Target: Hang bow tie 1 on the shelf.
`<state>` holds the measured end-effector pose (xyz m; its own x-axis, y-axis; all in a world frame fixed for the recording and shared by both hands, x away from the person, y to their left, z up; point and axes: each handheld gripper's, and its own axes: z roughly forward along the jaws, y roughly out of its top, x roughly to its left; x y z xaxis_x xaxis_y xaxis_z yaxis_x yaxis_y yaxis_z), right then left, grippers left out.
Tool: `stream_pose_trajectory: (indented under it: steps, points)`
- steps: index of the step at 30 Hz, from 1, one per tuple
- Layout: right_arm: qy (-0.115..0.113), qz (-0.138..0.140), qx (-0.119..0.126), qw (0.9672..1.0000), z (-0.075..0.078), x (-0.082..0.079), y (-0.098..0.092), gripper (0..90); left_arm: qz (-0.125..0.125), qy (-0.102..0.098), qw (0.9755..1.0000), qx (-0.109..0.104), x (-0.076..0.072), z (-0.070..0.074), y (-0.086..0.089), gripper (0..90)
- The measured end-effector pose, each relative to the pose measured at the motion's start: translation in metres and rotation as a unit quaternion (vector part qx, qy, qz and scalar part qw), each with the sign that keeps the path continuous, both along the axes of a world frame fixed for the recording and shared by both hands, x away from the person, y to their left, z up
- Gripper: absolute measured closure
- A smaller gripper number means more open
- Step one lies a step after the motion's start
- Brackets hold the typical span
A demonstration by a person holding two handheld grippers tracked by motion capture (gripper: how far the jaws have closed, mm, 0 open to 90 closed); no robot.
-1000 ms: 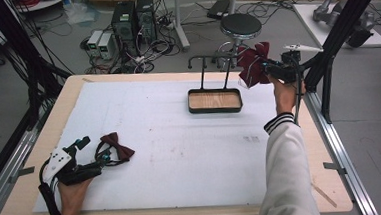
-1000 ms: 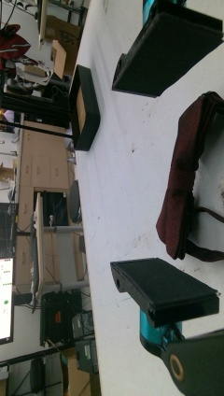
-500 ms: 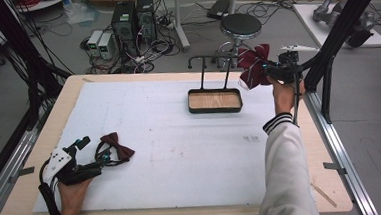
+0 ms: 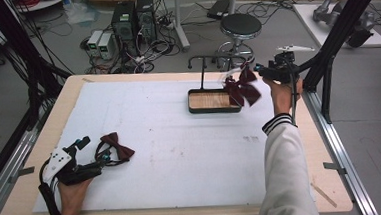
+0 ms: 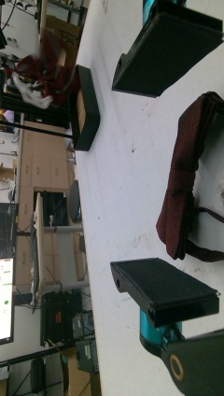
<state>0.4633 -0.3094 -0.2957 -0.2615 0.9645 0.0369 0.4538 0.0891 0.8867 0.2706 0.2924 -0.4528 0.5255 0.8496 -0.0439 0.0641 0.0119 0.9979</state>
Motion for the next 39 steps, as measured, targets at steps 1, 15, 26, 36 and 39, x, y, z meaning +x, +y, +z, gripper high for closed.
stream_pose_trajectory:
  steps: [1, 15, 26, 36, 39]
  points:
    - [0.002, 0.000, 0.000, 1.0000, 0.000, 0.000, 0.000, 42.2, 0.000, 0.000, 1.0000, 0.000, 0.000, 0.000, 0.000, 12.2]
    - [-0.021, 0.059, 0.052, 0.9967, 0.007, -0.007, 0.002, 20.7, -0.003, 0.003, 1.0000, -0.006, 0.001, 0.000, 0.002, 12.3]
    - [-0.102, 0.130, 0.088, 0.9825, 0.028, -0.068, 0.003, 14.9, -0.005, 0.001, 0.9999, -0.009, 0.000, 0.000, 0.002, 12.2]
    - [-0.158, 0.153, 0.097, 0.9707, -0.015, -0.145, -0.004, 12.2, -0.004, -0.004, 1.0000, -0.005, -0.001, 0.000, 0.002, 12.2]
    - [-0.168, 0.154, 0.093, 0.9694, -0.031, -0.164, -0.004, 12.0, -0.003, -0.002, 1.0000, -0.005, -0.001, 0.000, 0.002, 12.2]
